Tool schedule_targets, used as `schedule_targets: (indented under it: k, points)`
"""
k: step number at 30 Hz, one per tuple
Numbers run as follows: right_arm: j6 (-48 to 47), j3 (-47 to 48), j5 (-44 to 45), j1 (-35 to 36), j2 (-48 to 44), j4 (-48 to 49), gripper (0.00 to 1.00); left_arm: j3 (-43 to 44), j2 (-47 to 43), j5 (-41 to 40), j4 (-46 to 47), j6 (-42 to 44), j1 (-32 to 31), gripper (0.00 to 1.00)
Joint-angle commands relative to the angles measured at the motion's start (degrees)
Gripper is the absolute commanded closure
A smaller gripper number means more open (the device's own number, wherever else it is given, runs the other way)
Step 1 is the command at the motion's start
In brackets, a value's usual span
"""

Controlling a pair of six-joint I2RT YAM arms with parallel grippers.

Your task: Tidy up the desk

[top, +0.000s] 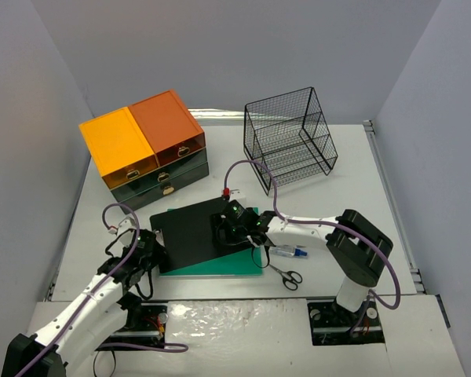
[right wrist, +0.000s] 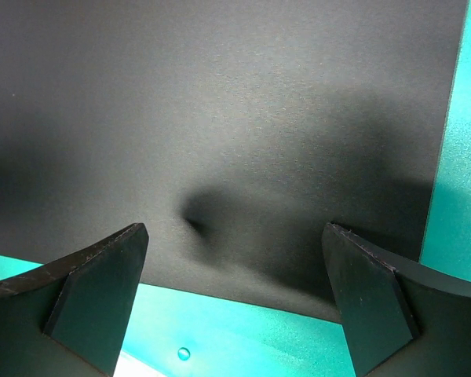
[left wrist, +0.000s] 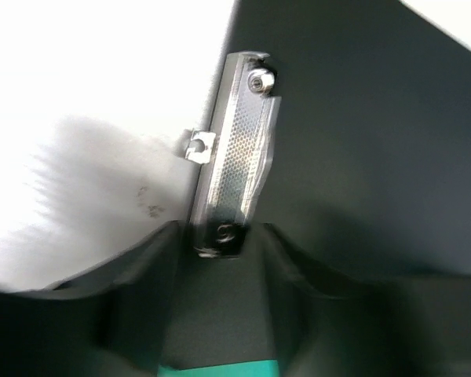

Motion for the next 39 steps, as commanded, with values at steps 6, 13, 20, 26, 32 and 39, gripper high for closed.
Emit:
schedule_targets:
  k: [6, 13, 20, 26, 32, 39]
  points:
    - [0.57, -0.49, -0.89, -0.40, 0.72, 0.65, 0.10, 3.90, -3.01, -1.28, -7.24, -0.36, 0.18, 0.82]
    - [0.78, -0.53, -1.17, -0.40, 0.67, 0.78, 0.10, 5.37, -3.15, -1.78, -9.80, 0.07, 0.09, 0.99]
    - [0.99, -1.07, -1.13, -0.40, 0.21, 1.03, 0.10, 8.05, -6.11, -2.72, -14.36, 0.35, 0.09, 1.00]
    - [1.53, -1.08, -0.95, -0.11, -1.98, 0.64, 0.10, 11.31, -8.82, -2.69, -18.13, 0.92, 0.09, 1.00]
    - [-0.88, -0.22, 2.18, 1.16, -8.00, -0.76, 0.09, 14.67, -8.90, -1.96, -19.26, 2.07, 0.09, 1.00]
    - [-5.03, 2.83, 8.49, 4.63, -11.81, -4.15, 0.08, 15.45, -8.13, -0.96, -18.38, 2.60, 0.09, 1.00]
